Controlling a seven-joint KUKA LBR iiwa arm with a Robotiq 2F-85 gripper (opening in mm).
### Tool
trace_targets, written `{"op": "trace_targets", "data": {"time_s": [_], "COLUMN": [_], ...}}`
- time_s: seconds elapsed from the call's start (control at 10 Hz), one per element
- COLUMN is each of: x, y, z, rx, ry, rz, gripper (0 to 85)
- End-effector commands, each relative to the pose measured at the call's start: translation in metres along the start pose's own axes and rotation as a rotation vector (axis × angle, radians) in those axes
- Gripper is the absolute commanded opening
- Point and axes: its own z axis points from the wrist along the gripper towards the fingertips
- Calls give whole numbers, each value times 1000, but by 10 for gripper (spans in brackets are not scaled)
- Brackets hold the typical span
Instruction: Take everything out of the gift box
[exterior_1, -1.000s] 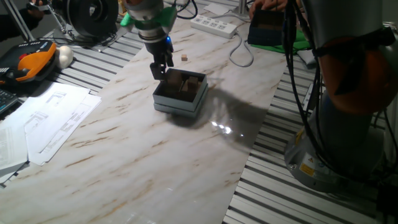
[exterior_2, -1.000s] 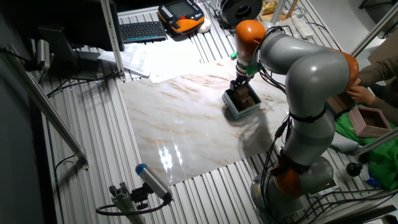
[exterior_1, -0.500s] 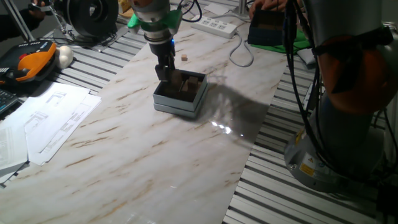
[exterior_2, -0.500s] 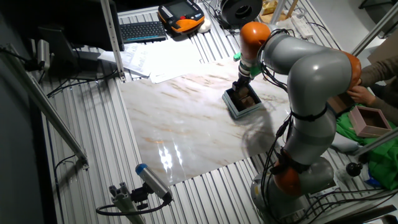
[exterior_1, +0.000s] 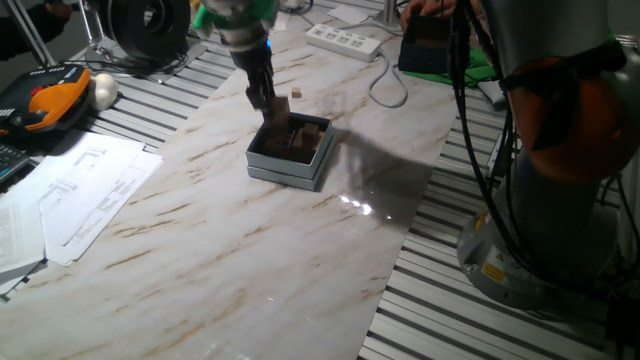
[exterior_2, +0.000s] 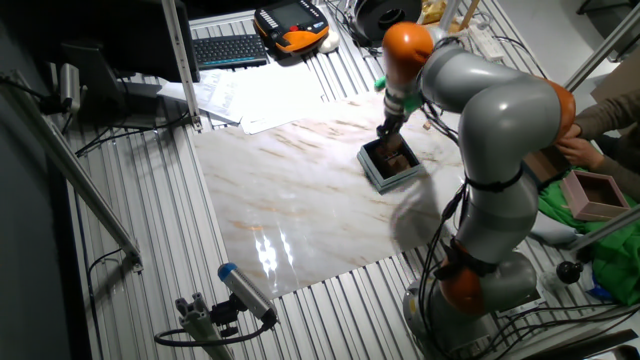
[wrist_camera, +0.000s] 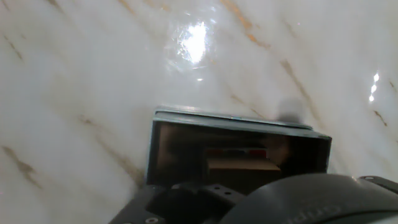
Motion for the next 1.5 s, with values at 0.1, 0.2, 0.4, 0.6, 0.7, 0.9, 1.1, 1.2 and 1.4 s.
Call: {"op": "trace_targets", "data": {"time_s": [0.1,0.2,0.4,0.6,0.7,0.9,1.1,1.2,1.4], "x": [6,4,1,-1,-2,-2,-2,0,16], "y": [-37,-50,-67,-76,-76,-75,-69,-54,-16], "z": [-22,-24,-24,-22,-22,-22,-23,-25,-20], "rx": [12,23,74,55,57,53,22,7,16], "ry": [6,4,-5,-16,-17,-22,-17,-10,8], "rz": [-10,-9,16,42,44,54,63,93,170], "gripper": [0,0,170,510,510,510,510,510,510]}}
